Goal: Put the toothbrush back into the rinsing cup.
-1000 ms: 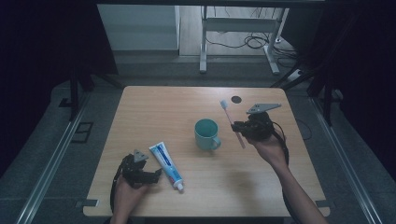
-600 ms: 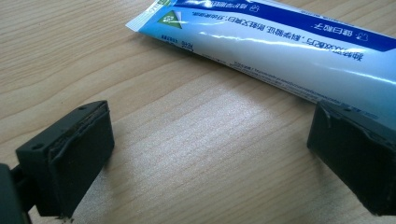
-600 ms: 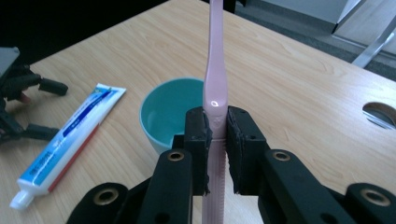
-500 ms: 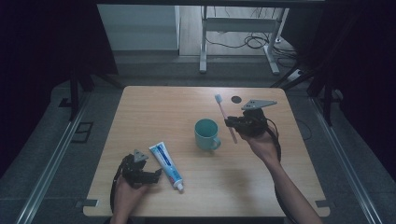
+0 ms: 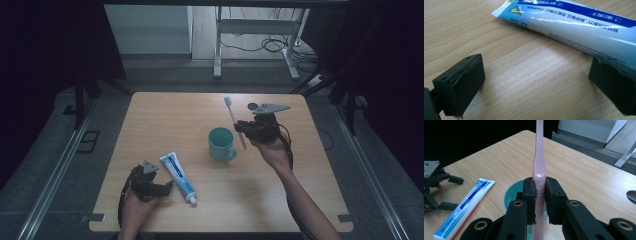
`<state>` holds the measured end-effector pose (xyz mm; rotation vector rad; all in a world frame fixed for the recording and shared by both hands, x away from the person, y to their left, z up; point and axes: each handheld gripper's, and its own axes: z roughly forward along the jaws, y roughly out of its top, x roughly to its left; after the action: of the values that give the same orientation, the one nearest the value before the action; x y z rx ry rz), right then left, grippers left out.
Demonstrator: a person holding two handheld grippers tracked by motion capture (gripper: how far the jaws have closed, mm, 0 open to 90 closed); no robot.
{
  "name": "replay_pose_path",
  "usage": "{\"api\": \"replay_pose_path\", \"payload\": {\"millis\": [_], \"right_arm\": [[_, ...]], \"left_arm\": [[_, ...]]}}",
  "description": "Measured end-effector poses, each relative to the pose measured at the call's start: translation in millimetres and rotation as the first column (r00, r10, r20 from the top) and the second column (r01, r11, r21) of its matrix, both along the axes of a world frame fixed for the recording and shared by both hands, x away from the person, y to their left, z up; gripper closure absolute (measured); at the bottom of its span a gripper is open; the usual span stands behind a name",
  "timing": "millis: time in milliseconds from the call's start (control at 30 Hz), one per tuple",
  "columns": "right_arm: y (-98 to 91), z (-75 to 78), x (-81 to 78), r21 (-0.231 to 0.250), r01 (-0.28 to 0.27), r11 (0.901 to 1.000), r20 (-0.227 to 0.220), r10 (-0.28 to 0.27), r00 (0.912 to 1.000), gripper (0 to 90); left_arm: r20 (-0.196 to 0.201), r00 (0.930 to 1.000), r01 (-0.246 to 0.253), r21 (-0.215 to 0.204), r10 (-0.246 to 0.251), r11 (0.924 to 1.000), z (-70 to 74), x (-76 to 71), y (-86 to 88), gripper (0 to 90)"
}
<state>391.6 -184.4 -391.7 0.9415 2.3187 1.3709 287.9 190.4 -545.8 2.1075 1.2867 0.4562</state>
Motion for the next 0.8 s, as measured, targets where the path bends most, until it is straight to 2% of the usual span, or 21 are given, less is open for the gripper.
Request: {"api": "replay_pose_path", "payload": {"millis": [433, 800], "right_arm": [[4.3, -0.7, 7.3, 0.049, 0.006, 0.9988, 0.016, -0.007, 0.9998, 78.3], [17.8, 1.9, 15.9, 0.078, 0.002, 0.997, 0.041, -0.005, 0.9991, 78.3]], "left_arm": [[-0.001, 1.0, -0.001, -0.001, 0.001, 1.0, 0.0, 0.0, 0.0, 0.6], [-0.002, 1.0, -0.002, -0.002, 0.002, 1.0, 0.0, -0.1, -0.1, 0.6]]}}
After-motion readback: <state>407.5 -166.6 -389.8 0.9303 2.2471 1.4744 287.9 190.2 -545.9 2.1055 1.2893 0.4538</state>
